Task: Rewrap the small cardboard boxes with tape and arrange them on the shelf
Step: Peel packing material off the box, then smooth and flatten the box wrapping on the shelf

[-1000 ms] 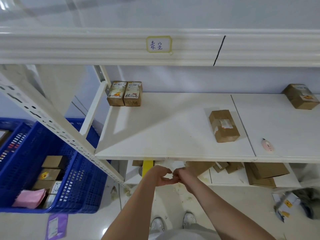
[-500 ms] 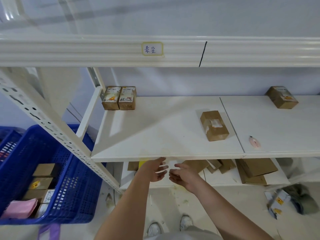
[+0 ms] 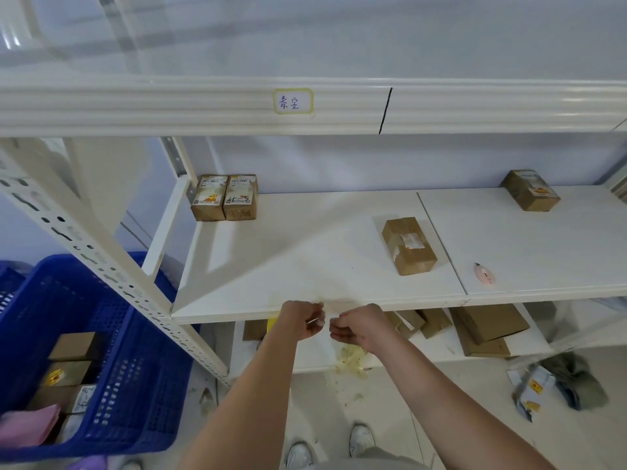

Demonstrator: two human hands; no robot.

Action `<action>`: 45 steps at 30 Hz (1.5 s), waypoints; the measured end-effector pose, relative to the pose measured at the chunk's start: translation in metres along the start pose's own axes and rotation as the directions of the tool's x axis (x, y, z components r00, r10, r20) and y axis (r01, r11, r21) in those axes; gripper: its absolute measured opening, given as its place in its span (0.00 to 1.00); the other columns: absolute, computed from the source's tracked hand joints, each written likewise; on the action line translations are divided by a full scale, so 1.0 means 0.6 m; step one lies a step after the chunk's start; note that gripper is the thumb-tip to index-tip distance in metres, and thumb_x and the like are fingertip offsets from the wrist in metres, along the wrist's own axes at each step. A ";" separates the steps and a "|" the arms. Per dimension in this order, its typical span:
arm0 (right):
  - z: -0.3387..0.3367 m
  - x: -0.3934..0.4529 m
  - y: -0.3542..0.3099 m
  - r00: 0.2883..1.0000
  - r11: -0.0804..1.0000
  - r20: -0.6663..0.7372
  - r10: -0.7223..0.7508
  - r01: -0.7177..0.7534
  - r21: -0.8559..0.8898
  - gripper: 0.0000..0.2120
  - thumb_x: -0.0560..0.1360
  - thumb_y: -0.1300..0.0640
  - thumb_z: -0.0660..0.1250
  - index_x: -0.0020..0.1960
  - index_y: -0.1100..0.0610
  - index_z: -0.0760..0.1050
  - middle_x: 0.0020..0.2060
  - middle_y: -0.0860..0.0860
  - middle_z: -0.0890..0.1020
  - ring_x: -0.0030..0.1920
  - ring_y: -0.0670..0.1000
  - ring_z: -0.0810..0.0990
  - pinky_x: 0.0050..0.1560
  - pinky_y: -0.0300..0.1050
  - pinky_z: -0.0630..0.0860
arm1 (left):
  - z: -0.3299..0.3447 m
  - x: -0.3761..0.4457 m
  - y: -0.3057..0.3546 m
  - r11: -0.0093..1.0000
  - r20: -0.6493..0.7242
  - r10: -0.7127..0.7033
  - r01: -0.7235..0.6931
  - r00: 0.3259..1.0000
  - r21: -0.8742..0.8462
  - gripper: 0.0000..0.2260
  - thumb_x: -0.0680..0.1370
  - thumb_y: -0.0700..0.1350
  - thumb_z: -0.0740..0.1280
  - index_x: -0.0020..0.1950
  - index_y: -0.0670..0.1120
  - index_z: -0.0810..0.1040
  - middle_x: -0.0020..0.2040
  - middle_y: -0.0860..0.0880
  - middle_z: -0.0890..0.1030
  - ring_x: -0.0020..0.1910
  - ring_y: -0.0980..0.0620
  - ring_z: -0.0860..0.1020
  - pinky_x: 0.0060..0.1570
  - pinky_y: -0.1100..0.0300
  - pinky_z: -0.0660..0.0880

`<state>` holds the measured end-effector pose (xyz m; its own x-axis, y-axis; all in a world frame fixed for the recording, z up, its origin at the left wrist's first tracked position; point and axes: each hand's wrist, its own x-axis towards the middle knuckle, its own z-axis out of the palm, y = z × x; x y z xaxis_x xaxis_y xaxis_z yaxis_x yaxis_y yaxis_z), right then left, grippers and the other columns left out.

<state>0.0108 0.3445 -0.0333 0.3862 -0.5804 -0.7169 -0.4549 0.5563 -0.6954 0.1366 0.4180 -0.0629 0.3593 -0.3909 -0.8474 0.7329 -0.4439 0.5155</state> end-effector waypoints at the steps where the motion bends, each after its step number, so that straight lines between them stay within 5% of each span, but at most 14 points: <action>1: -0.003 -0.005 -0.009 1.000 1.000 0.005 -0.006 0.006 -0.021 0.08 0.70 0.76 0.73 0.44 0.70 0.75 0.38 0.65 0.82 0.37 0.60 0.84 0.41 0.52 0.84 | 0.003 -0.004 0.004 1.000 0.009 0.008 -0.008 1.000 0.003 0.07 0.79 0.32 0.69 0.41 0.36 0.77 0.32 0.43 0.77 0.30 0.49 0.75 0.28 0.61 0.76; 8: -0.032 -0.019 -0.074 0.998 0.966 0.037 -0.060 0.067 -0.251 0.08 0.73 0.73 0.72 0.50 0.73 0.77 0.38 0.62 0.82 0.37 0.55 0.84 0.46 0.51 0.85 | 0.027 -0.026 0.028 0.993 0.094 0.071 -0.061 0.993 -0.103 0.05 0.76 0.38 0.74 0.44 0.39 0.80 0.32 0.44 0.80 0.32 0.47 0.78 0.32 0.58 0.78; 13: -0.048 -0.021 -0.118 0.995 0.942 0.036 -0.089 0.096 -0.322 0.12 0.74 0.73 0.71 0.56 0.76 0.76 0.47 0.67 0.83 0.46 0.60 0.85 0.55 0.53 0.83 | 0.046 -0.026 0.045 0.985 0.086 0.156 -0.148 0.984 -0.091 0.04 0.74 0.39 0.76 0.45 0.40 0.83 0.38 0.45 0.85 0.38 0.47 0.82 0.40 0.57 0.79; 18: -0.077 -0.004 -0.155 0.993 0.903 0.021 -0.117 0.115 -0.414 0.14 0.73 0.70 0.73 0.57 0.75 0.77 0.41 0.63 0.83 0.39 0.56 0.85 0.43 0.45 0.85 | 0.078 -0.032 0.068 0.976 0.088 0.184 -0.171 0.979 -0.137 0.06 0.76 0.39 0.74 0.52 0.40 0.84 0.45 0.43 0.86 0.42 0.43 0.82 0.44 0.54 0.81; 22: -0.116 0.025 -0.188 0.988 0.850 0.007 -0.154 0.136 -0.508 0.15 0.72 0.69 0.75 0.57 0.70 0.77 0.46 0.63 0.85 0.41 0.56 0.86 0.46 0.49 0.85 | 0.113 -0.029 0.082 0.953 0.059 0.241 -0.224 0.969 -0.204 0.08 0.74 0.35 0.75 0.53 0.38 0.82 0.54 0.42 0.82 0.54 0.41 0.81 0.52 0.44 0.82; 26: -0.176 0.048 -0.220 0.982 0.768 0.023 -0.186 0.160 -0.620 0.18 0.70 0.68 0.76 0.59 0.66 0.77 0.47 0.58 0.85 0.45 0.54 0.87 0.55 0.54 0.83 | 0.160 -0.026 0.101 0.938 0.026 0.249 -0.234 0.968 -0.257 0.07 0.73 0.33 0.75 0.49 0.36 0.80 0.49 0.41 0.83 0.46 0.41 0.82 0.48 0.52 0.81; 29: -0.229 0.059 -0.242 0.975 0.765 0.069 -0.210 0.207 -0.610 0.10 0.71 0.72 0.71 0.52 0.66 0.80 0.44 0.58 0.82 0.44 0.54 0.85 0.54 0.52 0.83 | 0.209 -0.023 0.113 0.911 0.027 0.274 -0.250 0.961 -0.329 0.05 0.74 0.31 0.72 0.47 0.35 0.78 0.41 0.39 0.81 0.40 0.44 0.80 0.45 0.56 0.78; 32: -0.278 0.080 -0.262 0.960 0.710 0.080 -0.267 0.252 -0.658 0.17 0.71 0.69 0.73 0.59 0.66 0.80 0.54 0.57 0.84 0.50 0.54 0.85 0.54 0.49 0.83 | 0.255 -0.018 0.117 0.894 0.029 0.294 -0.264 0.955 -0.361 0.05 0.74 0.32 0.72 0.47 0.35 0.78 0.39 0.40 0.80 0.38 0.45 0.79 0.42 0.57 0.77; 34: -0.302 0.091 -0.276 0.960 0.698 0.112 -0.256 0.263 -0.666 0.21 0.69 0.66 0.77 0.61 0.67 0.79 0.52 0.59 0.86 0.50 0.55 0.86 0.58 0.52 0.81 | 0.280 -0.016 0.116 0.885 0.003 0.292 -0.269 0.956 -0.379 0.06 0.74 0.32 0.73 0.49 0.35 0.79 0.39 0.41 0.81 0.37 0.45 0.79 0.41 0.57 0.78; 38: -0.344 0.110 -0.295 0.967 0.748 0.156 -0.202 0.255 -0.613 0.24 0.70 0.69 0.77 0.63 0.70 0.75 0.40 0.58 0.83 0.31 0.46 0.85 0.36 0.38 0.82 | 0.313 -0.012 0.111 0.889 -0.075 0.294 -0.301 0.953 -0.346 0.08 0.74 0.35 0.76 0.50 0.35 0.80 0.44 0.38 0.83 0.41 0.43 0.82 0.40 0.56 0.81; 42: -0.371 0.133 -0.312 0.978 0.811 0.172 -0.122 0.198 -0.551 0.10 0.73 0.70 0.73 0.53 0.68 0.78 0.41 0.58 0.80 0.38 0.51 0.81 0.51 0.46 0.84 | 0.339 -0.004 0.105 0.889 -0.139 0.314 -0.342 0.939 -0.303 0.10 0.74 0.38 0.76 0.52 0.36 0.81 0.52 0.38 0.83 0.50 0.40 0.83 0.50 0.50 0.83; 45: -0.387 0.142 -0.320 0.981 0.852 0.189 -0.050 0.140 -0.504 0.09 0.74 0.70 0.72 0.54 0.67 0.79 0.45 0.57 0.81 0.42 0.52 0.82 0.51 0.50 0.84 | 0.347 0.003 0.106 0.900 -0.168 0.306 -0.342 0.937 -0.269 0.11 0.74 0.41 0.77 0.53 0.37 0.82 0.53 0.39 0.83 0.52 0.40 0.83 0.54 0.47 0.82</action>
<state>-0.0554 0.0500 0.0504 0.5529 -0.4846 -0.6779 -0.7380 0.0929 -0.6684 0.0635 0.2212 -0.0052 0.6576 -0.3670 -0.6579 0.6926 -0.0491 0.7197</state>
